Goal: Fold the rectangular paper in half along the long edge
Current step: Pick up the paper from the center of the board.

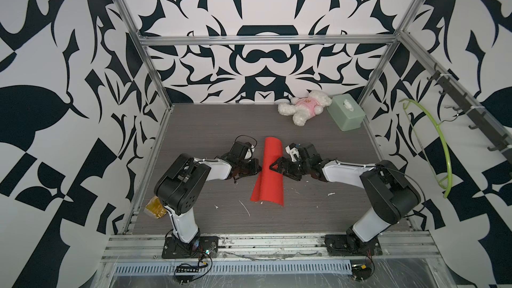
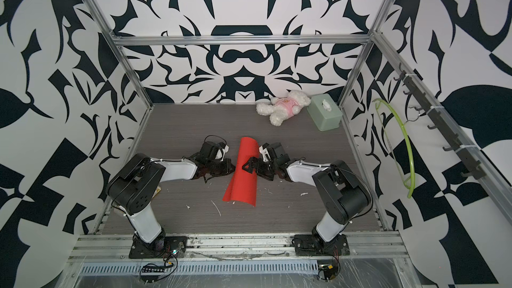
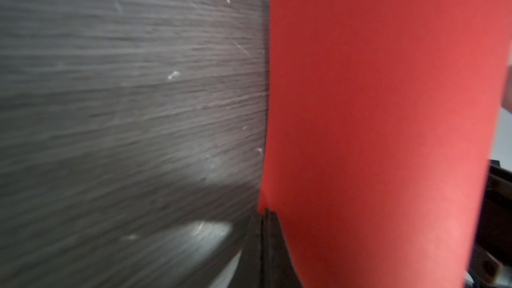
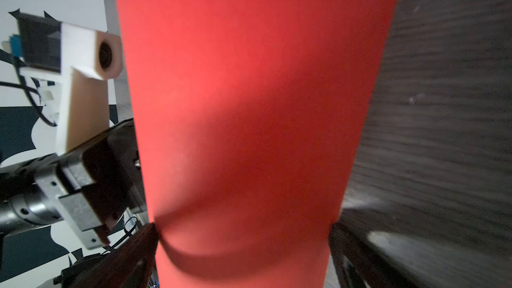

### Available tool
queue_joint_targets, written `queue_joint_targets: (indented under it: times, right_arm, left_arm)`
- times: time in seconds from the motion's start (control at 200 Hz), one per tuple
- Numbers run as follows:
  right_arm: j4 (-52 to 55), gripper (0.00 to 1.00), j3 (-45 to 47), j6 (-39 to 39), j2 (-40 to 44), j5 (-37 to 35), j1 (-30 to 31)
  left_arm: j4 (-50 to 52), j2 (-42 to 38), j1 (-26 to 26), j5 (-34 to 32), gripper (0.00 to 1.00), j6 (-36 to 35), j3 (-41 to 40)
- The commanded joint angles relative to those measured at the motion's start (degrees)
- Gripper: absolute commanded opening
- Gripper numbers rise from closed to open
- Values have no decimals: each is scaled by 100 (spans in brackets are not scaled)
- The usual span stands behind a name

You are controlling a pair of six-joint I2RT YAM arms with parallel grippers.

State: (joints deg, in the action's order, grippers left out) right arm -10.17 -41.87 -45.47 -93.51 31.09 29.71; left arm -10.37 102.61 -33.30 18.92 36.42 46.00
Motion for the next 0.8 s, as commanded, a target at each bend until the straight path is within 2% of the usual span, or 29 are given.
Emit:
queue_joint_targets:
  times: [0.0,0.795]
  right_arm:
    - [-274,99,42,-73,263,104,9]
    - [96,99,65,25,143,-319,0]
  left_arm:
    - [1020,418,-73,-337,0,-4,-194]
    - [1195,479,-194,-658,0,140,-82]
